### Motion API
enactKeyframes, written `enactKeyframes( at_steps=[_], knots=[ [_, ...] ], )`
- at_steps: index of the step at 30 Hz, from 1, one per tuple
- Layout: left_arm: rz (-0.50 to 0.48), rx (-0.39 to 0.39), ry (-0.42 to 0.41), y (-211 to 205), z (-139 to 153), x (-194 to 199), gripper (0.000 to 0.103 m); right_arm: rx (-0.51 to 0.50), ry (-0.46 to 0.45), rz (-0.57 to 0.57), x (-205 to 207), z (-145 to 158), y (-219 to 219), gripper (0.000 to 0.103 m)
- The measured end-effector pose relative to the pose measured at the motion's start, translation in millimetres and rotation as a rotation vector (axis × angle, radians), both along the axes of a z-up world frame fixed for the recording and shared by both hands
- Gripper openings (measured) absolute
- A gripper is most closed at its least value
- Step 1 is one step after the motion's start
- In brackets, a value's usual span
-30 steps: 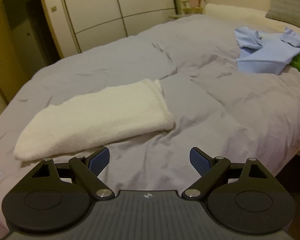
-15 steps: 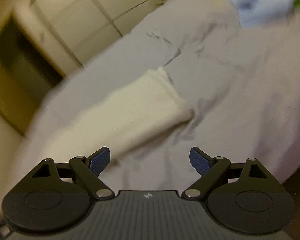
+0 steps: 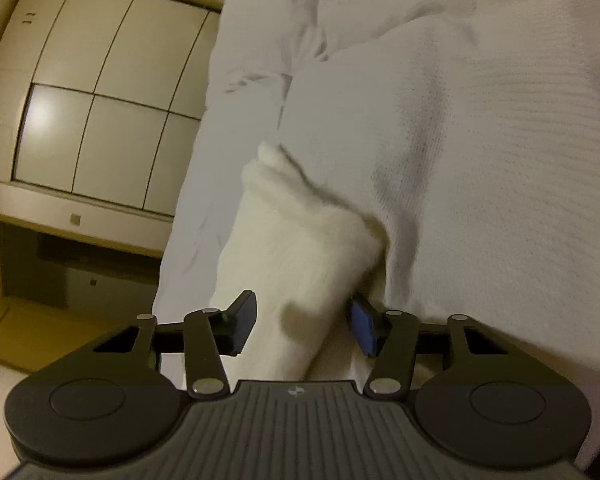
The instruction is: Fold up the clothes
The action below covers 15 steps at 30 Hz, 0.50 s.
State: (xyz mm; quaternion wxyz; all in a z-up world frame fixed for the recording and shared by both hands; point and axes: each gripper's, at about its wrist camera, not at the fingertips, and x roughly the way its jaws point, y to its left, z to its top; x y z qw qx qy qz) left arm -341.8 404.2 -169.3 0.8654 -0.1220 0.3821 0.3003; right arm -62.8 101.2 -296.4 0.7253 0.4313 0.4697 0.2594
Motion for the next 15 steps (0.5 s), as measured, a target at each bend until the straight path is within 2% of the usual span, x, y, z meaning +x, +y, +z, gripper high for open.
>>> enactKeyframes(
  at_steps=[2,6,10,12,15],
  knots=[
    [0.000,-0.002,-0.002,4,-2,3,0.062,-0.006,-0.012,-0.008,3,-2,5,0.050],
    [0.001,-0.006,-0.005,13,-6,8,0.062,-0.004,-0.033,-0.023,5,-7,13,0.038],
    [0.001,-0.010,-0.009,22,-10,14,0.062,-0.057,-0.089,-0.004,4,1,20,0.032],
    [0.002,-0.012,-0.010,27,-13,17,0.061,-0.131,-0.134,0.024,2,11,26,0.017],
    [-0.001,-0.027,-0.025,32,-12,16,0.060,-0.304,-0.240,0.082,-4,34,47,0.013]
  ],
)
